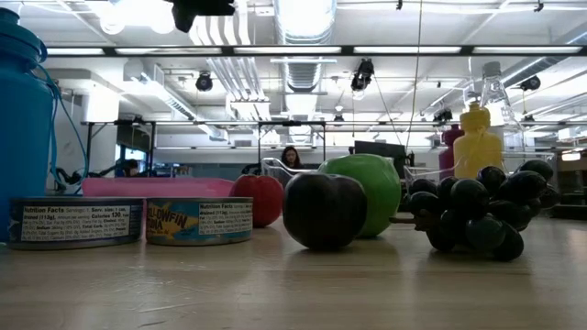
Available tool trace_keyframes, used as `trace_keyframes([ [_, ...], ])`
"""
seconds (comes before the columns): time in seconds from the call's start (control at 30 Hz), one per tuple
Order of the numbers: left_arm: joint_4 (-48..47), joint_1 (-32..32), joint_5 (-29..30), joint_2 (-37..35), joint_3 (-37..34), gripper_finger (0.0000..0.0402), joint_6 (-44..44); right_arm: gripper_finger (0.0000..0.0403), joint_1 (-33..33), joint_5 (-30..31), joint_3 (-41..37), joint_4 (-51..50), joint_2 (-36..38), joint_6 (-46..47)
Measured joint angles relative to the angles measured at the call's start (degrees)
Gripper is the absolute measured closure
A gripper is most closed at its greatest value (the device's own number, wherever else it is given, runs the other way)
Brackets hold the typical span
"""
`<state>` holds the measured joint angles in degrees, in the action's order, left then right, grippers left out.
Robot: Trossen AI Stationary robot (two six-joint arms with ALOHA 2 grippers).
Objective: Pick & Place Food Item
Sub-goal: Put the red tomato into the red transparent bin
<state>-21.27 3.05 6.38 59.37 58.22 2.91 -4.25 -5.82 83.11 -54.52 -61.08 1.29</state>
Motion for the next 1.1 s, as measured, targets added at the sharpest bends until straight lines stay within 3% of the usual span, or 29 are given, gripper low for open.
trace_keyframes([
  [0.2,0.3,0.0,-1.3,1.3,0.0,0.0248,-2.7,0.039,0.0,0.0,0.0,0.0,0.0,-3.2],
  [0.67,-6.2,0.0,-1.5,8.8,5.5,0.0281,-3.5,0.039,0.0,0.0,0.0,-0.1,0.1,-3.2],
  [1.1,-7.8,0.0,-1.5,9.5,6.8,0.028,-4.3,0.039,0.0,0.0,0.0,-0.1,0.1,-3.2],
])
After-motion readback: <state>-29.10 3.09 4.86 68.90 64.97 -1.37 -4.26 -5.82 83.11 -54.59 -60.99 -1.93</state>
